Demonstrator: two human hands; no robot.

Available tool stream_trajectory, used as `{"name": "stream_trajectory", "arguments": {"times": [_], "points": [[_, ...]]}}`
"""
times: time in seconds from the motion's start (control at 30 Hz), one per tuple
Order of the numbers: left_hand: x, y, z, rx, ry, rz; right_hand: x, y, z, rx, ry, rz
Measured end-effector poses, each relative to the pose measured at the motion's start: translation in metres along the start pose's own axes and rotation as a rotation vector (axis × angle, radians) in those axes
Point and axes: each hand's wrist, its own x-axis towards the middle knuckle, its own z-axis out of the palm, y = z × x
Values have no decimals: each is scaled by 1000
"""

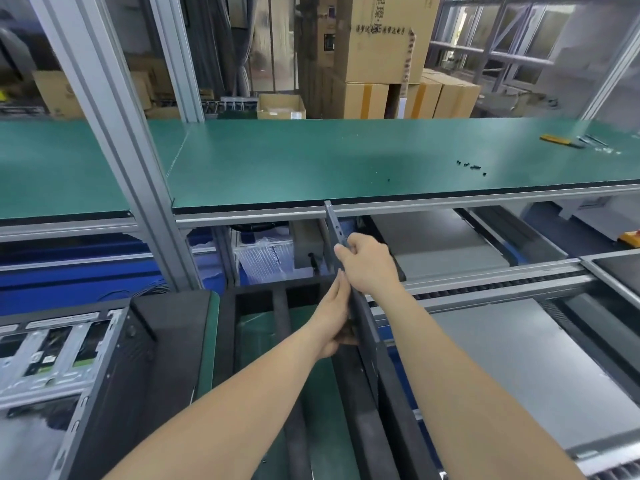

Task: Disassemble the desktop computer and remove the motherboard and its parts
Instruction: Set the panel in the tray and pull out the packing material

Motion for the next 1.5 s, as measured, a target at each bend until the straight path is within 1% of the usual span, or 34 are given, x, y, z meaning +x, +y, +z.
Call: {"name": "stream_trajectory", "arguments": {"times": [0.13, 0.37, 0.53, 0.6, 0.67, 0.73, 0.87, 0.97, 1.17, 1.3, 1.37, 1.43, 1.47, 1.5], "points": [[6, -11, -7, 50, 77, 63, -3, 12, 21, -46, -28, 42], [-9, -13, -19, 2, 76, 74, -11, 10, 38, -133, -54, 65], [-27, -6, -30, 49, 55, 99, -22, -1, 40, -161, -24, 123], [-36, 0, -37, 87, 49, 130, -27, -11, 43, -212, 27, 84], [-48, 6, -48, 164, 73, 176, -34, -24, 49, -280, 93, -4], [-63, 13, -63, 215, 108, 200, -42, -43, 54, -257, 134, -84], [-103, 20, -114, 253, 160, 226, -64, -93, 76, -128, 60, -131], [-141, 24, -167, 276, 205, 277, -88, -137, 101, -84, 9, -153], [-232, 17, -284, 354, 299, 351, -157, -227, 167, -49, -35, -232], [-291, 7, -371, 451, 365, 336, -209, -282, 219, -31, -176, -253], [-315, -2, -410, 562, 442, 311, -231, -299, 247, -47, -246, -242], [-336, -15, -443, 775, 552, 271, -250, -309, 274, -78, -348, -168], [-345, -22, -455, 857, 581, 240, -258, -310, 286, -122, -415, -123], [-352, -29, -465, 939, 575, 191, -266, -308, 297, -178, -491, -82]]}}
